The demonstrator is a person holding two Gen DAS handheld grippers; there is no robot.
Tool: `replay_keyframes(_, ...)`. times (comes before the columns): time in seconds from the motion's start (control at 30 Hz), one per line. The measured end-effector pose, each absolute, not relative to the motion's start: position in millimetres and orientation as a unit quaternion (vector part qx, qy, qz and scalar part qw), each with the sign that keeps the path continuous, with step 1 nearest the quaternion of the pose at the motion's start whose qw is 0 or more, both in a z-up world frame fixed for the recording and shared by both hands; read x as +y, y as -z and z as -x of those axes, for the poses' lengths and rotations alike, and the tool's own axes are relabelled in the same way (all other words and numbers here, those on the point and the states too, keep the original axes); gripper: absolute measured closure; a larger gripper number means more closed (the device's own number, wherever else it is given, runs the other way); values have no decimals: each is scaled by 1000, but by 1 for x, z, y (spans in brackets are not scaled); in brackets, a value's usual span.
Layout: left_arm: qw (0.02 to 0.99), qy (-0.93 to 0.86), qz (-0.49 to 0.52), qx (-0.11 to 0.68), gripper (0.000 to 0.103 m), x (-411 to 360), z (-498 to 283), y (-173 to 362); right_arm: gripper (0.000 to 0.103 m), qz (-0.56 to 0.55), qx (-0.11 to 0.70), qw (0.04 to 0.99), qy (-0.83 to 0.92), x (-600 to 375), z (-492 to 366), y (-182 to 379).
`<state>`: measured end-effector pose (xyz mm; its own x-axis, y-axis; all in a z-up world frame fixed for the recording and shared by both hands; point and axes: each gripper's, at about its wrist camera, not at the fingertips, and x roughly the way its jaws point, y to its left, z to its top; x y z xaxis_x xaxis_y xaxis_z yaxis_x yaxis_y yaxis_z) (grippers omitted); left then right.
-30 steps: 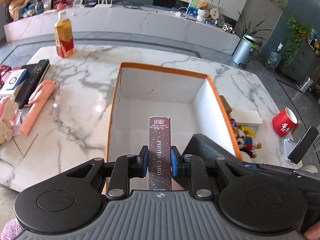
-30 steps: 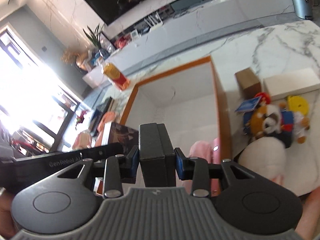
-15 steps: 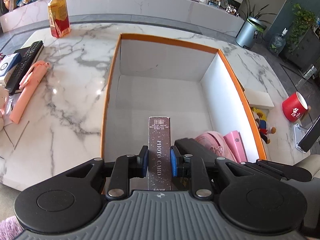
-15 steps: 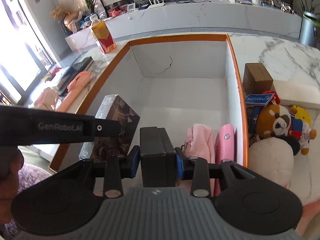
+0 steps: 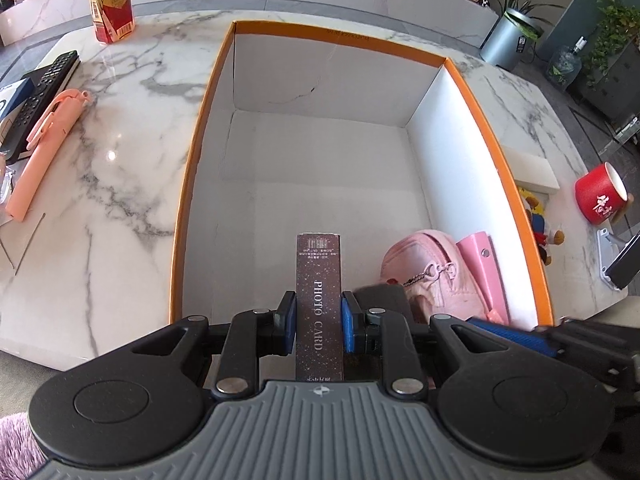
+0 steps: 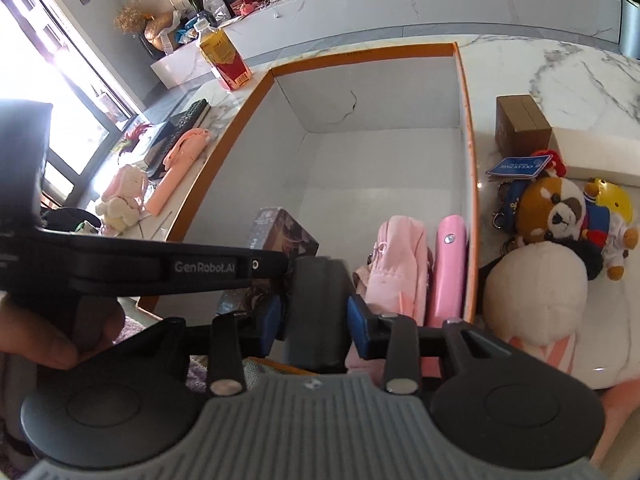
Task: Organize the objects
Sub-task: 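Carry both boxes over the orange-rimmed box and lower them inside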
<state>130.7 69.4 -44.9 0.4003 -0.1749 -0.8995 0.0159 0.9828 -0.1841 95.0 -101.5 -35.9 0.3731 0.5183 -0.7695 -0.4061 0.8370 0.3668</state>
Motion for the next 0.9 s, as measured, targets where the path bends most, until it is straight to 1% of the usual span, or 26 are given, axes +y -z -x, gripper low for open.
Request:
replay_keyframes(0.03, 831, 57, 70, 549, 77, 69, -131, 47, 65, -63, 482, 828, -278, -105, -95, 34)
replay_keyframes(0.07, 829, 57, 66, 553, 77, 67, -131, 48, 70, -69, 477, 832, -274, -109, -96, 31)
replay_keyframes(0.13, 825, 59, 61, 559, 77, 65, -131, 51, 72, -79, 464, 843, -262, -118, -97, 25)
replay_keyframes(0.43, 814, 59, 102, 569, 77, 67, -131, 59, 72, -93, 408, 888, -190, -154, -103, 5)
replay_keyframes(0.6, 804, 65, 112, 580, 77, 67, -133, 65, 70, -105, 433, 879, -173, -167, -109, 19)
replay_keyframes(0.67, 803, 66, 118, 581, 77, 68, -133, 67, 67, -114, 443, 872, -176, -168, -110, 25)
replay_keyframes(0.77, 797, 74, 146, 581, 75, 75, -133, 66, 67, -120, 451, 866, -182, -166, -110, 30)
replay_keyframes(0.9, 797, 81, 165, 575, 75, 82, -132, 60, 67, -118, 450, 866, -185, -163, -110, 29)
